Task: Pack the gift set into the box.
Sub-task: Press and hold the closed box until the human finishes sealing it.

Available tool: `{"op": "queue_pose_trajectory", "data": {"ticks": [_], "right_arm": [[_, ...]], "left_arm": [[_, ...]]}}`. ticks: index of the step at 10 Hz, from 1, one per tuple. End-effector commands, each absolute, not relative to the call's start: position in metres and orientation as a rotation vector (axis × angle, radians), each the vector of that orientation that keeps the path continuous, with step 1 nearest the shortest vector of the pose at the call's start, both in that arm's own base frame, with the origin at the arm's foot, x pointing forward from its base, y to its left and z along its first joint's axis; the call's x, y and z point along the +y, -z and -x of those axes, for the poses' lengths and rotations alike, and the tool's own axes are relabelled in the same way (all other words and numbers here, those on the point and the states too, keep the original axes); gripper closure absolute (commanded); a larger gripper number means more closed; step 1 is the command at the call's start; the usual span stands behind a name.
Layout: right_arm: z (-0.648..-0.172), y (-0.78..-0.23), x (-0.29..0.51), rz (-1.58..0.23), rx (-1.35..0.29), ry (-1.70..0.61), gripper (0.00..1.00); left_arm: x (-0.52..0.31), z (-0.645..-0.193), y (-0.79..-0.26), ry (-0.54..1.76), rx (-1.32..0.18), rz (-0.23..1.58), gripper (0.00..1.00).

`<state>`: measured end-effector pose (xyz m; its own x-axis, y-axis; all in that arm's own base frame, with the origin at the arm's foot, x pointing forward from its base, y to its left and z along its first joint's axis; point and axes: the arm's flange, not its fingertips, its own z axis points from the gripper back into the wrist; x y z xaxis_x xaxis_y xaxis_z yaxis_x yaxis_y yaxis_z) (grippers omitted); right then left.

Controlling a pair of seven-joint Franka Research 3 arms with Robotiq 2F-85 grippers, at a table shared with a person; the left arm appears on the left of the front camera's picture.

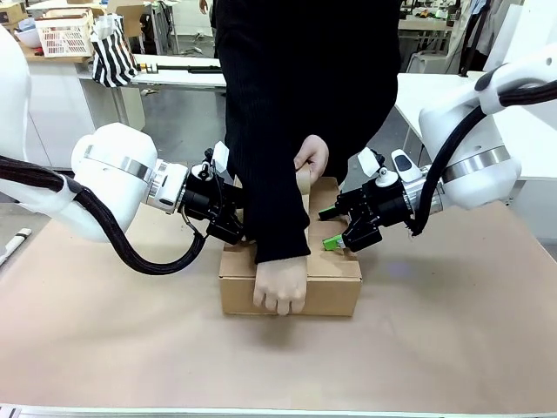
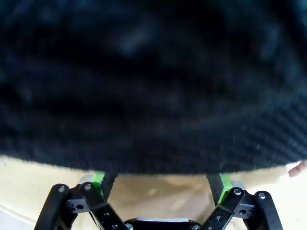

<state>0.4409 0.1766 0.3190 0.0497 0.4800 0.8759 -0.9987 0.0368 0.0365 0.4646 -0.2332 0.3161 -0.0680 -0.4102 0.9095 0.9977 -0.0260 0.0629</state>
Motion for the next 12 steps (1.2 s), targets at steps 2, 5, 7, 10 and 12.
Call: {"op": "queue_pose_trajectory", "data": {"ticks": [2, 5, 7, 10, 12], "right_arm": [[-0.4407, -0.3174, 0.1758, -0.831, -0.813, -1.353, 0.00], [-0.4407, -0.3174, 0.1758, -0.831, -0.813, -1.353, 0.00], [-0.4407, -0.3174, 0.1758, -0.831, -0.813, -1.353, 0.00], [-0.4407, -0.3174, 0.1758, -0.831, -0.813, -1.353, 0.00], [-0.4407, -0.3174, 0.1758, -0.831, -0.813, -1.353, 0.00]], "left_arm": [[-0.2330, -0.4640, -0.3143, 1.435, -0.928, 0.868, 0.00], [-0.2330, -0.4640, -0.3143, 1.435, -0.928, 0.868, 0.00], [-0.2330, -0.4640, -0.3143, 1.435, -0.928, 0.868, 0.00], [-0.2330, -0.4640, -0.3143, 1.435, -0.928, 0.868, 0.00], [-0.2330, -0.4640, -0.3143, 1.435, -0.928, 0.868, 0.00]]}}
